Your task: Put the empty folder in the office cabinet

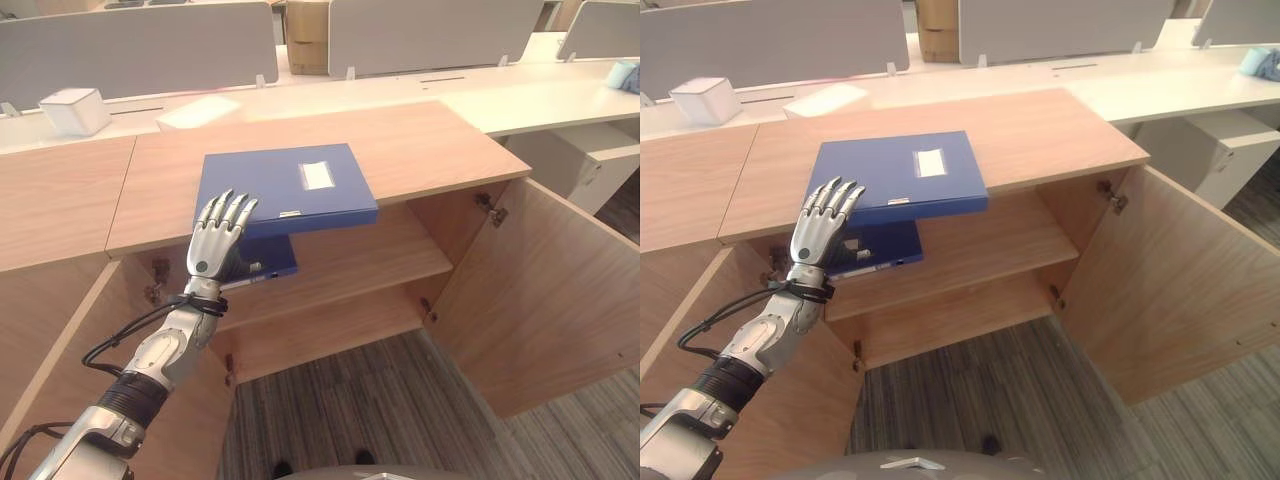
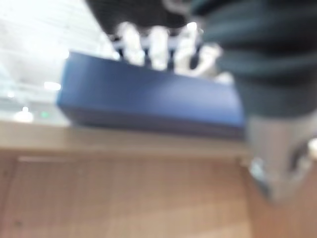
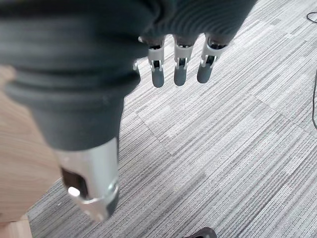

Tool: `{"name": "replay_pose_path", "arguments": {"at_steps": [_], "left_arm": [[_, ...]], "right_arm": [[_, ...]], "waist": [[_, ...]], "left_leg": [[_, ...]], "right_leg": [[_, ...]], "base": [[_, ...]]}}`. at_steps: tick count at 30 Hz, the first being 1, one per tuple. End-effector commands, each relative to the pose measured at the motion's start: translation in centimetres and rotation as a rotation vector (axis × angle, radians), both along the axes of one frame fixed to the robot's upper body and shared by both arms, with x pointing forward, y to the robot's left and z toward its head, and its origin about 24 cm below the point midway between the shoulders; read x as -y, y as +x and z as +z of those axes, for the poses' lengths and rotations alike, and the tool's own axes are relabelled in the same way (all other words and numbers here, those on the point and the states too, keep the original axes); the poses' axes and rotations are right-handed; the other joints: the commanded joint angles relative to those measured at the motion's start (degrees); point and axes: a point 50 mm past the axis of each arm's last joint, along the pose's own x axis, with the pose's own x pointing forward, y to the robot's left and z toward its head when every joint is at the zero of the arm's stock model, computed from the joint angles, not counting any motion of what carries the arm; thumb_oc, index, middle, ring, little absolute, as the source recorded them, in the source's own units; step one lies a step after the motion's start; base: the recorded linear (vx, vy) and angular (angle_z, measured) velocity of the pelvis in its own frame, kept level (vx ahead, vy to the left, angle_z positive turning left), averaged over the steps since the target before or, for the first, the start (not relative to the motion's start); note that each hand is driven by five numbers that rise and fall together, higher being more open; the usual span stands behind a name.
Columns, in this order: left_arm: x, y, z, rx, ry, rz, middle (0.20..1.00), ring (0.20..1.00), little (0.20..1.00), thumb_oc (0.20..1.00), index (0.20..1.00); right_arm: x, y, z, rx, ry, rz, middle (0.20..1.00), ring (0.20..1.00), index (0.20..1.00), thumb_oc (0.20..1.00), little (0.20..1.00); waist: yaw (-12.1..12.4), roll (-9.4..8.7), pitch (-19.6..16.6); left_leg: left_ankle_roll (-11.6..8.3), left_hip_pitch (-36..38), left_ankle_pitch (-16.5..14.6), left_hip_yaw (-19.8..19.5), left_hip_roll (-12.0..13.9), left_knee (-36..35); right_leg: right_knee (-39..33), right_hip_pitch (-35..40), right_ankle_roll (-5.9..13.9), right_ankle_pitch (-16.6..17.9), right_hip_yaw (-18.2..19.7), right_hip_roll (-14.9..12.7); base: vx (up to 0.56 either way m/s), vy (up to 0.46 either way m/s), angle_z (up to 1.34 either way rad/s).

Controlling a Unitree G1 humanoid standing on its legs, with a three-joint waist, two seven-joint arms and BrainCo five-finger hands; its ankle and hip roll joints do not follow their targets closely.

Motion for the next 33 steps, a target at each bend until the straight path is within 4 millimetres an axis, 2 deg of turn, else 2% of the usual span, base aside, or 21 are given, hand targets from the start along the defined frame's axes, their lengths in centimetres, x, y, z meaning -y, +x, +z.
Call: {"name": "replay_pose_path", "arguments": {"at_steps": [1,7,15,16,17,18,26,28,33], "left_arm": [[-0.7,2.8,4.8,0.184,0.021,0.04,1.0,1.0,1.0,1.0,1.0],[-1.1,3.7,4.7,0.165,0.063,0.069,1.0,1.0,1.0,1.0,1.0],[-1.1,5.1,5.7,0.185,0.111,0.092,1.0,1.0,1.0,1.0,1.0],[-1.0,5.4,5.9,0.187,0.116,0.092,0.68,0.68,0.68,0.68,0.68],[-1.0,5.4,6.0,0.187,0.116,0.092,0.536,0.536,0.536,0.536,0.536],[-1.0,5.5,6.1,0.189,0.119,0.093,0.2,0.2,0.2,0.2,0.2],[-1.1,5.4,5.4,0.149,0.122,0.095,0.2,0.2,0.2,0.2,0.2],[-1.5,4.9,4.3,0.108,0.114,0.1,0.2,0.2,0.2,0.2,0.2],[-2.5,4.4,3.3,0.066,0.101,0.127,0.2,0.2,0.2,0.2,0.2]], "right_arm": [[0.7,0.4,0.2,-0.02,-0.039,-0.008,1.0,1.0,1.0,1.0,1.0],[1.0,0.4,0.3,-0.014,-0.047,-0.009,1.0,1.0,1.0,1.0,1.0],[1.3,0.9,0.4,0.005,-0.064,-0.007,1.0,1.0,1.0,1.0,1.0],[1.4,0.9,0.4,0.007,-0.068,-0.01,1.0,1.0,1.0,1.0,1.0],[1.4,0.9,0.4,0.008,-0.068,-0.01,1.0,1.0,1.0,1.0,1.0],[1.4,1.0,0.4,0.012,-0.069,-0.013,1.0,1.0,1.0,1.0,1.0],[1.8,1.3,0.6,0.036,-0.082,-0.062,1.0,1.0,1.0,1.0,1.0],[2.6,1.3,0.8,0.057,-0.104,-0.129,1.0,1.0,1.0,1.0,1.0],[3.2,1.4,1.1,0.08,-0.117,-0.189,1.0,1.0,1.0,1.0,1.0]], "waist": [[-0.59,-1.14,0.18],[-1.15,-1.2,0.38],[-1.77,-1.59,0.88],[-1.95,-1.64,1.08],[-1.93,-1.65,1.06],[-1.95,-1.66,1.12],[-2.07,-1.66,0.77],[-2.09,-1.4,0.45],[-1.89,-1.04,-0.03]], "left_leg": [[-2.02,0.92,-6.56,0.08,2.38,0.12],[-2.08,0.44,-6.44,0.57,2.48,0.12],[-2.09,-1.46,-6.01,0.74,2.6,0.12],[-2.07,-2.03,-5.86,0.81,2.63,0.12],[-2.07,-2.11,-5.84,0.81,2.63,0.12],[-2.07,-2.37,-5.79,0.83,2.59,0.12],[-2.04,-3.14,-5.65,1.08,2.59,0.12],[-1.93,-2.31,-6.04,1.18,2.37,0.12],[-1.81,-1.06,-6.38,1.25,2.0,0.12]], "right_leg": [[0.18,2.15,4.82,-5.12,0.01,-2.01],[0.18,1.46,5.04,-4.88,0.26,-2.02],[0.18,-0.63,5.41,-4.27,0.46,-1.98],[0.18,-1.18,5.46,-4.08,0.45,-1.93],[0.18,-1.26,5.46,-4.06,0.46,-1.93],[0.18,-1.55,5.45,-3.96,0.57,-1.9],[0.18,-2.36,5.52,-3.71,0.61,-2.0],[0.18,-1.62,5.52,-3.97,0.62,-2.18],[0.18,-0.36,5.47,-4.25,0.66,-2.39]], "base": [[0.0,0.0,0.0],[0.0,0.0,0.0],[0.0,0.0,0.0],[0.0,0.0,0.0],[-0.03,0.006,-0.01],[0.0,0.0,0.0],[0.0,0.0,0.0],[0.0,0.0,0.0],[0.0,0.01,-0.04]]}}
